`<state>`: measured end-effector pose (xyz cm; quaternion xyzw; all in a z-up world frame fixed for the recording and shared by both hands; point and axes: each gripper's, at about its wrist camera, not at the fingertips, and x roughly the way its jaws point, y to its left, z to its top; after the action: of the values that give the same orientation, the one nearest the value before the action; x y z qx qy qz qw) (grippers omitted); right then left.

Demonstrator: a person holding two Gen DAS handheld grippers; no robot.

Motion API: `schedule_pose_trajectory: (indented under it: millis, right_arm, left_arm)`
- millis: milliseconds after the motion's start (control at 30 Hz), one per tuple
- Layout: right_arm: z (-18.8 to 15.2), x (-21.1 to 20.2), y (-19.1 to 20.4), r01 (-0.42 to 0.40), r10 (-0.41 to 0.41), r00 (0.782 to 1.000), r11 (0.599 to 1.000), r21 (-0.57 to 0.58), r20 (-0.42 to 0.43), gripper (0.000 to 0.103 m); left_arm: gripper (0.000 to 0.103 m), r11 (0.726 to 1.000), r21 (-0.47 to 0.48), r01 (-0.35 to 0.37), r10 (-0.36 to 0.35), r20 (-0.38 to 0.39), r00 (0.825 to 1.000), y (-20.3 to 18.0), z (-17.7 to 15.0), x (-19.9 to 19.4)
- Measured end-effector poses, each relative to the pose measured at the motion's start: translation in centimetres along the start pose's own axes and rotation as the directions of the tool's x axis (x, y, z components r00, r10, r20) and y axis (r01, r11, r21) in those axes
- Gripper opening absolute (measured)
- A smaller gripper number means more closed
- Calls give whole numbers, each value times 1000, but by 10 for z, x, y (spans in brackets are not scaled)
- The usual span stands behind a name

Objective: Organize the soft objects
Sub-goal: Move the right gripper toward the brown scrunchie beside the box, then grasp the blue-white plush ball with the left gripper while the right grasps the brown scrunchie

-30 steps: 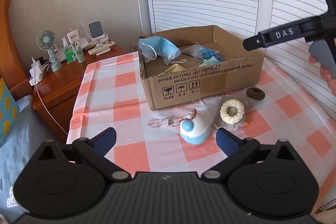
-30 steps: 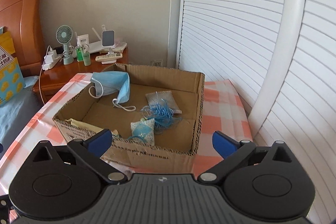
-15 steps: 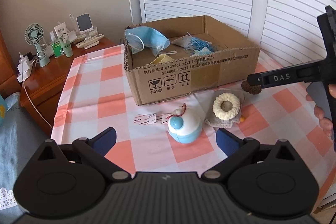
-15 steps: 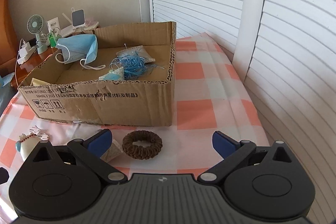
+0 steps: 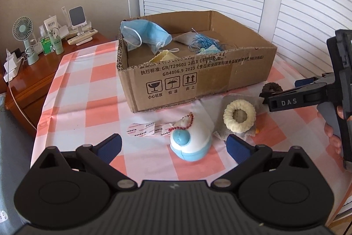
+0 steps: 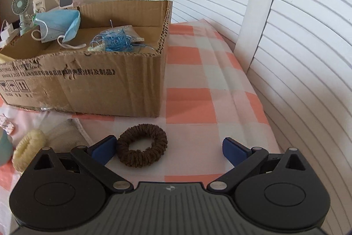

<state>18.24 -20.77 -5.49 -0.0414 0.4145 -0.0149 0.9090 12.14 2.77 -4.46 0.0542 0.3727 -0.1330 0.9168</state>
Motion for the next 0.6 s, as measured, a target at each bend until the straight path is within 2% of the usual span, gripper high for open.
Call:
schedule_pose_trajectory:
  millis: [167,333,433,500,600]
  right_arm:
    - [-8,-3,-7,-16,16,1000,1000,-11,23,103]
    - [-8,-2,-8,-26,26,999,1000,-4,25,103]
    - [-8,-2,-8,-29,30,999,1000,-5,31,103]
    - [-9,-2,-9,-32,32,999,999,-5,33,103]
    - [-9,-2,-9,-33,33,999,999,-4,35,103]
  left_arm:
    - [101,999,8,37,-37,-46,998,-3,0,17]
    - [99,999,11,53,-52,-36,998,-7,-1,23]
    - [90,999,15,39,-38,-17,999,-7,0,23]
    - [73,999,5,35,-35,-16,999,-6,1,24]
    - [63,999,-3,35,-35,-14,999,-4,1,24]
